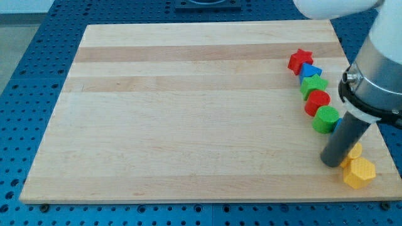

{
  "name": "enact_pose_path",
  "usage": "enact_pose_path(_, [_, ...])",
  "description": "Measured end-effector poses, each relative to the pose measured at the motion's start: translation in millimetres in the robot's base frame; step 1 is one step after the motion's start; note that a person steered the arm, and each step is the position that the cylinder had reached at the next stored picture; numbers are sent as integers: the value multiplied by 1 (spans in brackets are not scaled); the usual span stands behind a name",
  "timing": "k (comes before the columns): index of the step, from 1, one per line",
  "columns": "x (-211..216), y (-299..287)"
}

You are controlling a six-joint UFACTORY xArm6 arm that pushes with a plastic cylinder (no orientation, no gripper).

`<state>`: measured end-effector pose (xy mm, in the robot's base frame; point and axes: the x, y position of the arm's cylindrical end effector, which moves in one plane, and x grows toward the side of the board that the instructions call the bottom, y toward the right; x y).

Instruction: Push the blue cube into a green circle

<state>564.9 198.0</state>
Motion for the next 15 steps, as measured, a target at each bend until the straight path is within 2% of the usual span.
enact_pose_path(3, [3,-3])
enact_pose_path(4, [-17,-38])
enact_pose_path(5, [-94,-69])
enact_pose_path(6, [-189,-86])
enact_pose_path(7, [-260,-86])
enact_pose_path(8, [-323,-51])
enact_pose_path(9, [-355,13])
enact_pose_path(10, [-325,104])
enact_pose_path(11, [-279,147])
enact_pose_path(12, [-279,147])
enact_pose_path(13, [-198,147])
enact_pose_path(14, [-97,142])
enact_pose_path(15, [-26,142])
